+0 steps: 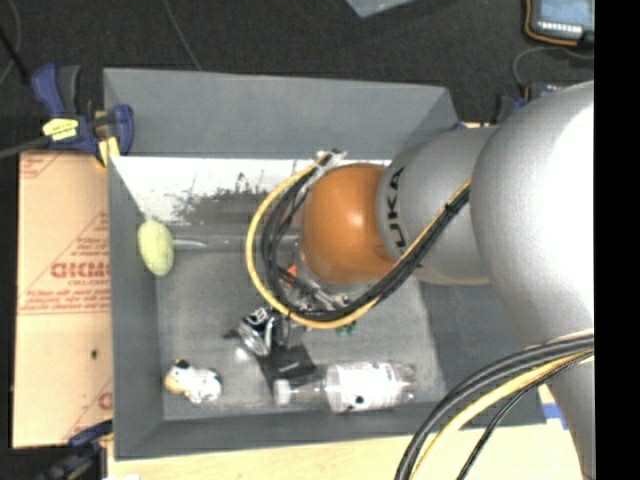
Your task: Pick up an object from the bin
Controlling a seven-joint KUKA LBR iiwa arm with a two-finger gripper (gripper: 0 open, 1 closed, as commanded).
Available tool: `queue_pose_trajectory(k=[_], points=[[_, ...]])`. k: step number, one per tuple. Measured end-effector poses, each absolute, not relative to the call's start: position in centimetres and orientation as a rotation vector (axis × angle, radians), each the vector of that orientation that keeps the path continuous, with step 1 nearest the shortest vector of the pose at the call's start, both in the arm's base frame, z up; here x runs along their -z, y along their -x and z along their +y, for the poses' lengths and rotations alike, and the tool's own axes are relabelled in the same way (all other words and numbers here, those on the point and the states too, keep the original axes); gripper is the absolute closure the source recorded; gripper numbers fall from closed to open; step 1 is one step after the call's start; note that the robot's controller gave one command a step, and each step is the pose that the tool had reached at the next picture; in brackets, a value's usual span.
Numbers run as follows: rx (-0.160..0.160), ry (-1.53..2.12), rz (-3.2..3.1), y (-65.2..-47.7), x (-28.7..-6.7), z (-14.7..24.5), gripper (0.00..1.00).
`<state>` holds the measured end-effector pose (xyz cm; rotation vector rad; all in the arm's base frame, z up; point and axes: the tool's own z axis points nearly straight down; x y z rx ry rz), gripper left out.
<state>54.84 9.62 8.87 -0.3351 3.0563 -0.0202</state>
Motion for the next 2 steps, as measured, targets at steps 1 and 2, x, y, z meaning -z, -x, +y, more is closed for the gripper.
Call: queue_pose_trajectory(k=[1, 2], points=[[0.022, 0.362, 3.047, -55.16, -8.69, 9.71, 1.0], [0.023, 0.356, 3.052, -54.72, -9.12, 9.15, 1.0]])
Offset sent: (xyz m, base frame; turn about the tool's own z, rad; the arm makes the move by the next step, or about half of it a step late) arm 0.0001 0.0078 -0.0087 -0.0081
